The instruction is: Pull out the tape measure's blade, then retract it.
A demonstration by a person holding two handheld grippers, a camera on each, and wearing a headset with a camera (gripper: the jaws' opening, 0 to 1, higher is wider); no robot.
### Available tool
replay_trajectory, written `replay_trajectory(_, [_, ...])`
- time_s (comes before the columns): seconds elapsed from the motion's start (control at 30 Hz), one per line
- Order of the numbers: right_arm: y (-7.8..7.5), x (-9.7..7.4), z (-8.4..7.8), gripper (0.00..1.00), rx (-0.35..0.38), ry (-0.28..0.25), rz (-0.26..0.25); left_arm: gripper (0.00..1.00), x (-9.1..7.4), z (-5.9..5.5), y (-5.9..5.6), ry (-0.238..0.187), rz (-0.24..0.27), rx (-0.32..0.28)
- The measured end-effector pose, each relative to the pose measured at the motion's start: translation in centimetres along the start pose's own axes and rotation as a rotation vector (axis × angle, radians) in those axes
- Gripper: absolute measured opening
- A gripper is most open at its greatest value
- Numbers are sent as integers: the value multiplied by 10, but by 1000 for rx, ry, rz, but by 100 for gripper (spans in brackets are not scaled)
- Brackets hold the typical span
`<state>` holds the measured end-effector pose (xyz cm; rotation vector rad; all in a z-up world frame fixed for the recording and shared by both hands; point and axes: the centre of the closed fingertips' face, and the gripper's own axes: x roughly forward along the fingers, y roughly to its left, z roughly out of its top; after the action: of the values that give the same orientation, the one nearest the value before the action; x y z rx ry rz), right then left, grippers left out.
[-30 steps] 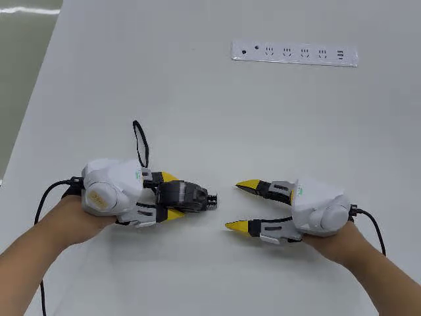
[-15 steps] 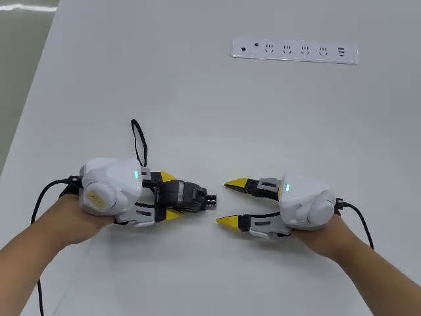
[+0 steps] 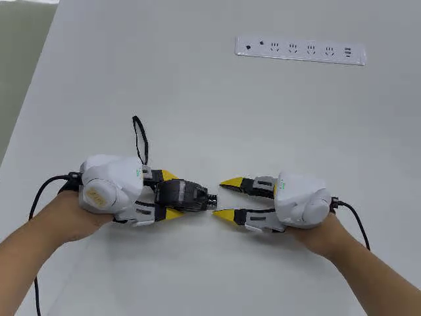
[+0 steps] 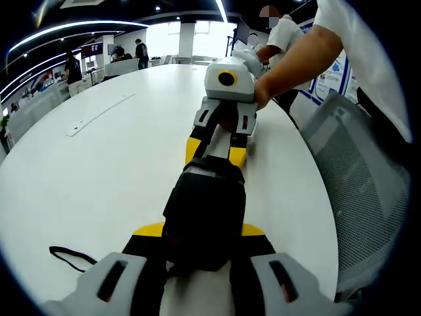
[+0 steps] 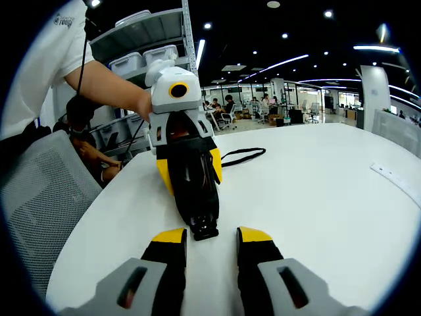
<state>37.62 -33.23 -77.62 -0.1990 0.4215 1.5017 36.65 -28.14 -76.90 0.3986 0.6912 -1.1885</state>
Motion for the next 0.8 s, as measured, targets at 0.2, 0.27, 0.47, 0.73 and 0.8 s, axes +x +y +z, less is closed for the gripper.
replay_trajectory(0.2, [3, 3, 0, 24, -16, 6, 12, 33, 0, 0, 1, -2, 1, -4])
replay_trajectory(0.27, [2, 3, -1, 21, -16, 4, 9, 33, 0, 0, 1, -4, 1, -6])
replay_trajectory(0.47, [3, 4, -1, 17, -10, 3, 18, 33, 1, 1, 1, -5, 4, -9])
replay_trajectory(0.73, [4, 4, 0, 15, -10, 3, 23, 33, 0, 1, 1, -6, 4, -11])
replay_trajectory(0.8, [4, 4, 0, 15, -8, 2, 22, 33, 0, 0, 1, -7, 4, -9])
